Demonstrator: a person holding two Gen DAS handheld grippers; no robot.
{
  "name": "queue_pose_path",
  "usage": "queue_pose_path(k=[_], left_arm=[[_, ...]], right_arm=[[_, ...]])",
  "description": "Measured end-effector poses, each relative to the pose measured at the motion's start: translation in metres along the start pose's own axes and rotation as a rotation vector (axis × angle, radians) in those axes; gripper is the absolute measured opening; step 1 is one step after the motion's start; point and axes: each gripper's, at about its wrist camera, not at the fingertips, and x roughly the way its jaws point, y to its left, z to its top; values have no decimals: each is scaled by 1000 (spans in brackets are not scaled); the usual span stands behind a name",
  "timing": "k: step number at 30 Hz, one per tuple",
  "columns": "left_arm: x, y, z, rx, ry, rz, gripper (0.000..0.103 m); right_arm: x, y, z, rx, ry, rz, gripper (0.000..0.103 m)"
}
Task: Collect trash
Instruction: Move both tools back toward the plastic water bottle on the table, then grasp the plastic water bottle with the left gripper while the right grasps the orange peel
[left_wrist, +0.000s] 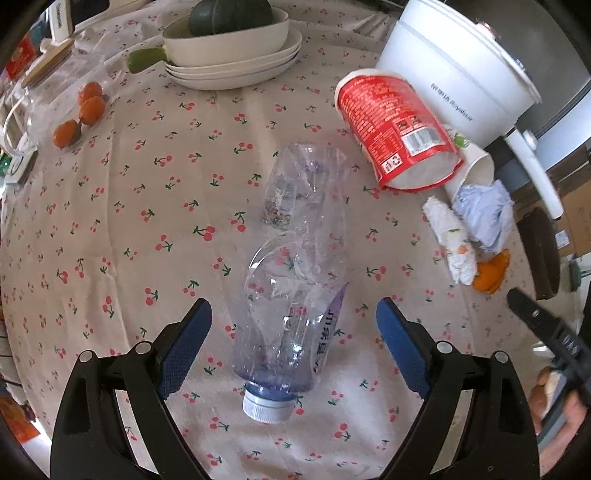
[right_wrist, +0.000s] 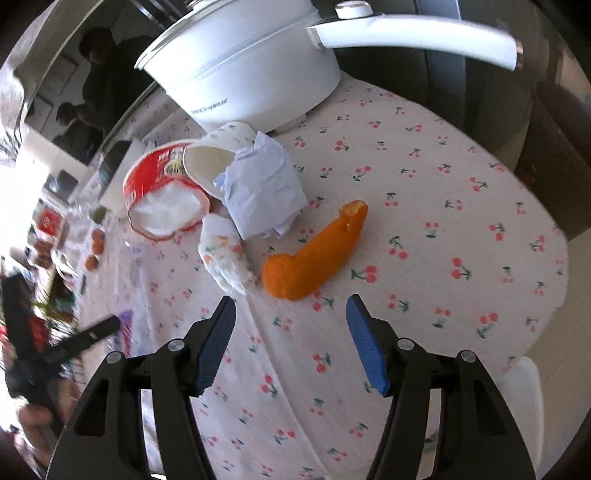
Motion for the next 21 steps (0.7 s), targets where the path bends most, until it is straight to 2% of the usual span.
queue_pose_path(k=[3,8,18,21], left_arm=[[5,-1,1,3,5,14,87],[11,-2,1,11,15,34,87],[17,-2,4,1,22,34,86],[20,-1,5,7,25,36,84]], right_arm=[[3,-5,7,26,-4,16,62],[15,-10,15,53,-4,-15,62],[27,0,9,31,-5,-20,61],[28,-2,10,41,-19,-32,55]])
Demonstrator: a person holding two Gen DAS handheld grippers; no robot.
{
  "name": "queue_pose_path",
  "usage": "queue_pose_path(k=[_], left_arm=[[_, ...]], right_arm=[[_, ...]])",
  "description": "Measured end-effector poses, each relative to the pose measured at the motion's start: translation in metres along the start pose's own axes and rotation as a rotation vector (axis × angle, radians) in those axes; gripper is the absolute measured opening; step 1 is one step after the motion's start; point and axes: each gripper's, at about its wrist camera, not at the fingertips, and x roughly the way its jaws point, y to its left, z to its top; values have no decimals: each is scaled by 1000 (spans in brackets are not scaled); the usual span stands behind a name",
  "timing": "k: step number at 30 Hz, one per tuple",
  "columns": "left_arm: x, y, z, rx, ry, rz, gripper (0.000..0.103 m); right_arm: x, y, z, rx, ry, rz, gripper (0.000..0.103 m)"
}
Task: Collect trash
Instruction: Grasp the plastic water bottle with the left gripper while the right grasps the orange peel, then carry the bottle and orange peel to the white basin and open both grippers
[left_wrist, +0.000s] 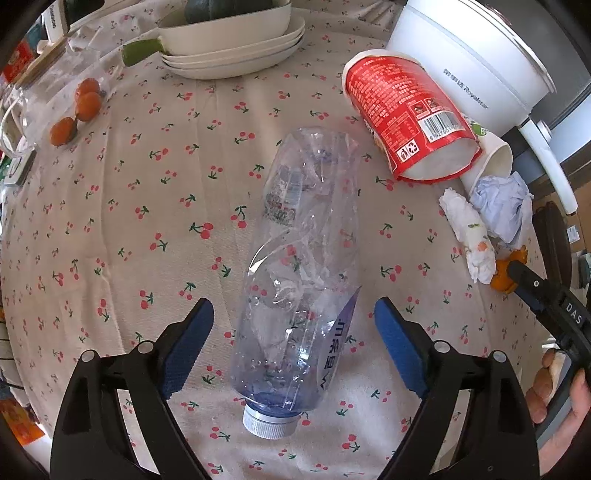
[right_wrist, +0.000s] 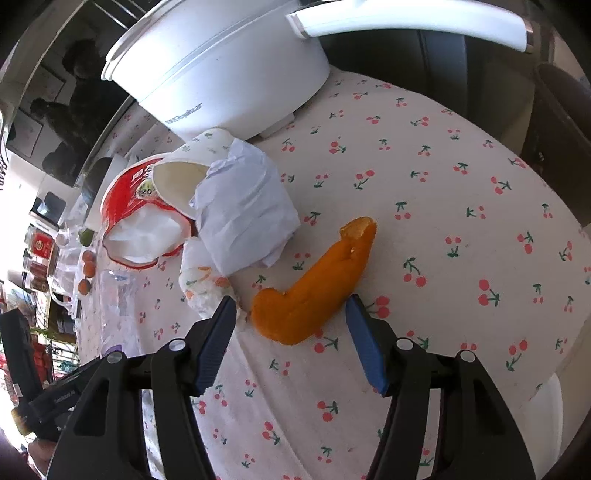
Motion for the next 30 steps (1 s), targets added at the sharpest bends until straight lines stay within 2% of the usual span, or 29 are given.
queue_pose_path(k=[4,7,8,11,20,30], left_arm=[[4,3,1,-16,12,-13,81],[6,6,-2,-22,15,-20,73],[7,6,-3,-23,18,-26,68],[10,9,-5,-28,29,-40,62],[4,7,-9,-18,5,-72,61],[-17,0,-17,-8,-22,-163,61]], right_arm=[[-3,-1,-1,-4,-16,3,39],[-6,2,-2,-19,-13,19,31],[-7,3,-3,-27,-12,18,31],[-7,7,-5,-50,-12,7,30],[-20,8,-9,-59,-33,19,26],[-39,3,-11,-55,-57,19,25]])
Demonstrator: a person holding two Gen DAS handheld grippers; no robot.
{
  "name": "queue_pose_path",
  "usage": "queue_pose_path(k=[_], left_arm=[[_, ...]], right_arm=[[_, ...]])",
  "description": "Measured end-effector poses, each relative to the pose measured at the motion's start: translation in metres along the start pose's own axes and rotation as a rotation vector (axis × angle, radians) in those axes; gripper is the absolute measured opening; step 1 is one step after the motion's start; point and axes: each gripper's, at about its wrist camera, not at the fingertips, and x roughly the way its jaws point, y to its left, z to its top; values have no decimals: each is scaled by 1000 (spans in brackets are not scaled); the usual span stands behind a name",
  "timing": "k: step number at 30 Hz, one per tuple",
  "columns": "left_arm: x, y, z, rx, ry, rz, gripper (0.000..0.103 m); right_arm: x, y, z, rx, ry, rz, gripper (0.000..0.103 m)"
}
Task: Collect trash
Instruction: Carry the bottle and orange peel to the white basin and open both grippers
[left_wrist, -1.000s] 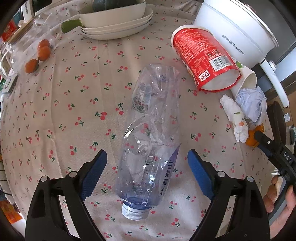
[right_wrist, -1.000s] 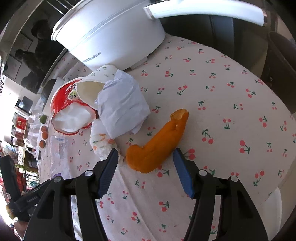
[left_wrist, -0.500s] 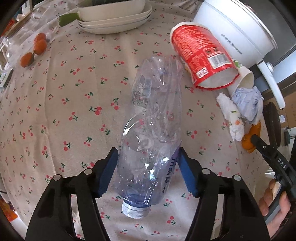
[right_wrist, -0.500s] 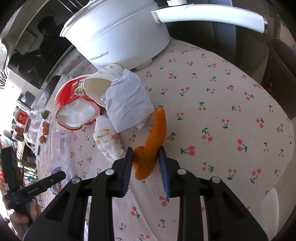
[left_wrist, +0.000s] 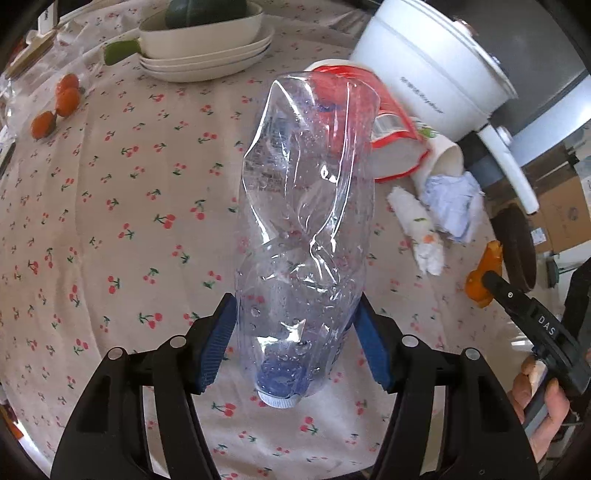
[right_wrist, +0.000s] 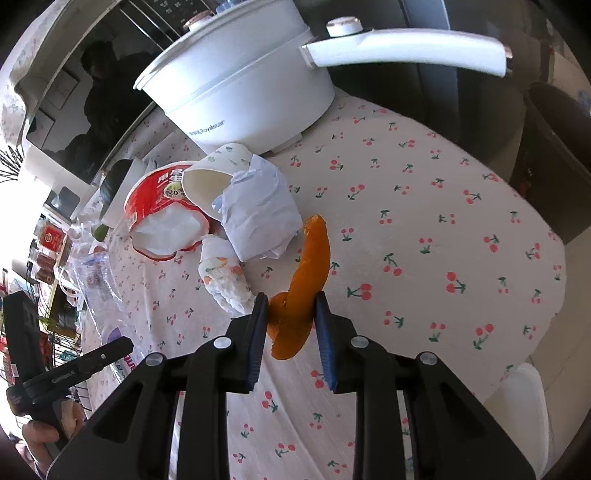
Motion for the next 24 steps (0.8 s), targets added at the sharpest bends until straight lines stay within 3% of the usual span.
queue_pose_path(k=[13,24], left_arm=[[-13,-33,-15,39,1,-133,61],[-7,-111,-56,236,23,-193,61]], right_arm=[[-31,-13,-16,-13,-4,-18,25],[-67,-32,-28,-11,-21,-61,25]])
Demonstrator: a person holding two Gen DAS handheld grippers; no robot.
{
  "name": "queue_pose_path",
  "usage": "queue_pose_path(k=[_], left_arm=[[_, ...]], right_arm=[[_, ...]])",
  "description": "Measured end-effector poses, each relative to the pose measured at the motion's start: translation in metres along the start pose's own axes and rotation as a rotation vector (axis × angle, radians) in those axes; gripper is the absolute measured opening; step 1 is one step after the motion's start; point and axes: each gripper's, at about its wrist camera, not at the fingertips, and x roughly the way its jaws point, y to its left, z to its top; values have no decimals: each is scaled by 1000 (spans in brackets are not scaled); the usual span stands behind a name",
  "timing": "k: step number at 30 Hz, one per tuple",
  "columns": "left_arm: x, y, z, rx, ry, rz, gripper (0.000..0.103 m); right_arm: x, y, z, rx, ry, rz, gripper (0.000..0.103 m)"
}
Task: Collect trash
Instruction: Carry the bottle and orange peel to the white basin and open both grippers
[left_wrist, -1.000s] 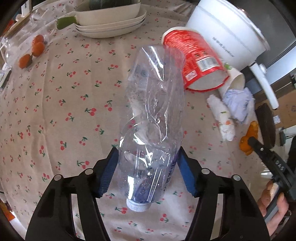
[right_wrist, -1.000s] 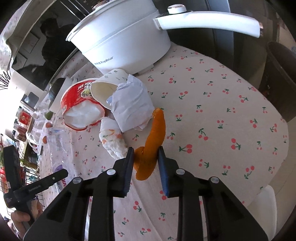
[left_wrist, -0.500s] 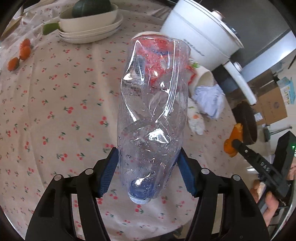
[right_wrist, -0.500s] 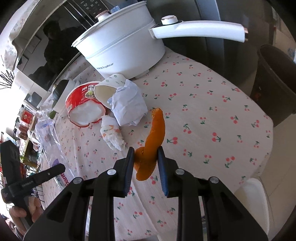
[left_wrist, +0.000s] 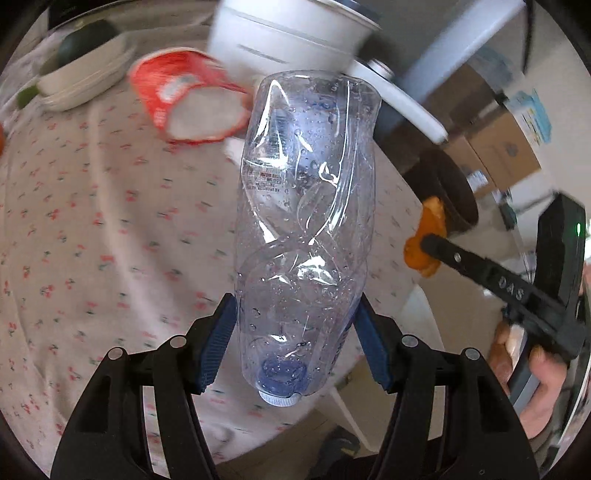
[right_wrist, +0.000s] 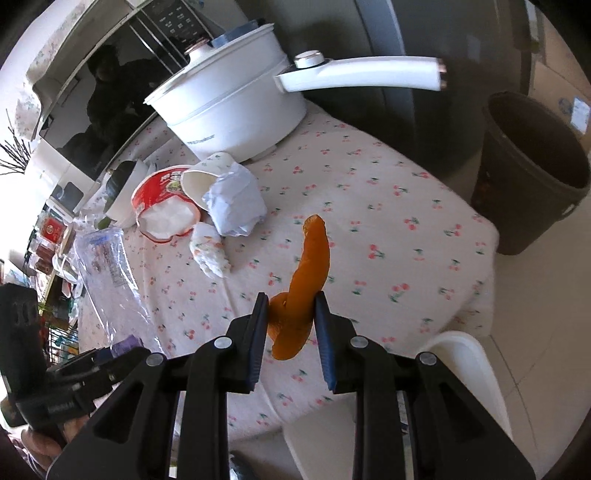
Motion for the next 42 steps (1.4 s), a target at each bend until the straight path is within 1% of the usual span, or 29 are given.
queue_pose_path(k=[4,6,9,13,17,22,26,30,36,39,42], left_arm=[[18,-33,-11,68,50,-48,61],[26,-47,-11,99,64,-68,61],[35,-69,-16,157,74,-79,61],[49,-84,-20,193,106,-100,61],[66,-94,-29,222,160,-118,61],[86,-102,-34,258,194,-86,61],[99,-112,-35,266,209,-82,61],[102,-106,-44,275,217,-64,61],[116,-121,-40,276,240,-53,61],[123,-129,-41,292,248,-45,61],[127,-133,-40,306,258,-41,61]], right_arm=[[-13,-16,-7,9,1,-30,25],[-21,-25,-11,13,-1,-45,25],[-34,-41,-18,24,-1,-68,25],[-46,-59,-29,22,4,-99,25],[-49,-74,-48,-7,58,-136,25],[-41,-86,-63,-42,120,-180,25],[-32,-89,-70,-76,168,-206,25],[-26,-88,-72,-96,197,-225,25],[-17,-92,-81,-118,248,-261,25],[-16,-95,-81,-118,255,-273,26],[-12,-98,-82,-118,270,-299,29]])
